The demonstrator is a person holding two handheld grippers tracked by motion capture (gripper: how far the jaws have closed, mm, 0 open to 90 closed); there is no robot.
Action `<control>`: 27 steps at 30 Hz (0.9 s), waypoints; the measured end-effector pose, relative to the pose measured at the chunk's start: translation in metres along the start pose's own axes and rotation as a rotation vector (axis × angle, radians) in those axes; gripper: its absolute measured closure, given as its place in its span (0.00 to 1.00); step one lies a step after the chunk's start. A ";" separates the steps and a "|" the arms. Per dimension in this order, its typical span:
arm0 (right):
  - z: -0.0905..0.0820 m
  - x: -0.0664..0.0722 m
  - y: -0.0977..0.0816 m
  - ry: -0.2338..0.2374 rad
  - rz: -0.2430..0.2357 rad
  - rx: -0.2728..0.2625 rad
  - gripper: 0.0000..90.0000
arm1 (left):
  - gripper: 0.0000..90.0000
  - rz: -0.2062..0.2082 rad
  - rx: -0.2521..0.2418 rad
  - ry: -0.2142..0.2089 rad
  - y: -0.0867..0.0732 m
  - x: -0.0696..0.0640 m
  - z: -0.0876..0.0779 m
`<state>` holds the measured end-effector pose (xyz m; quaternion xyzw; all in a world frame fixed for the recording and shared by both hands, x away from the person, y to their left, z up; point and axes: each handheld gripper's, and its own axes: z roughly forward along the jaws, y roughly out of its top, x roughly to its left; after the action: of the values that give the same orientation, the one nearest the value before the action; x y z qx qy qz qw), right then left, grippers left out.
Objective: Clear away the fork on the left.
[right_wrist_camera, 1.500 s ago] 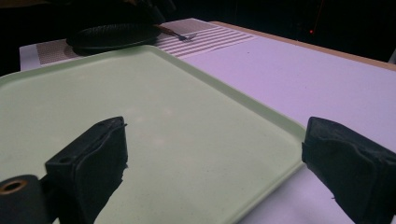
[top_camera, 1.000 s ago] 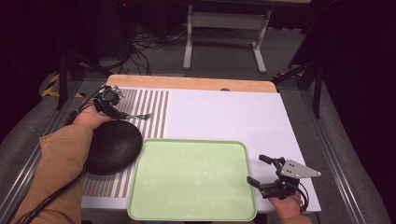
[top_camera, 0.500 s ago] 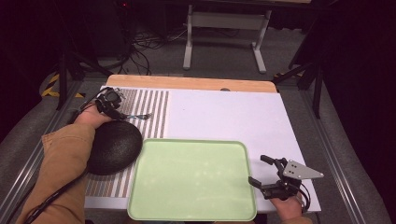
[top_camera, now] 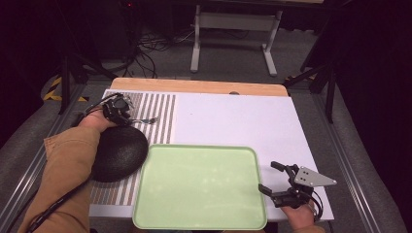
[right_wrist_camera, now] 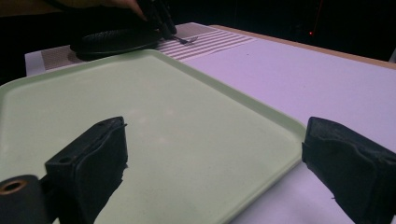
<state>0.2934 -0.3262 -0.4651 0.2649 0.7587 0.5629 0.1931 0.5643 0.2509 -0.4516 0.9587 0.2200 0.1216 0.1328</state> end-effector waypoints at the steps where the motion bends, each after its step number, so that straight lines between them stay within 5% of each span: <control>1: 0.000 0.000 0.000 0.000 0.000 -0.002 0.08 | 0.74 0.004 0.000 -0.001 0.000 0.000 0.000; 9: -0.002 0.000 0.000 0.006 0.002 -0.007 0.08 | 0.85 0.136 0.052 0.042 0.006 -0.012 -0.001; 27: -0.003 0.001 0.001 0.001 0.001 -0.013 0.08 | 0.86 0.157 0.071 0.075 0.008 -0.016 -0.001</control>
<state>0.2913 -0.3279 -0.4636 0.2634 0.7552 0.5679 0.1941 0.5532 0.2372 -0.4507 0.9719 0.1533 0.1593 0.0805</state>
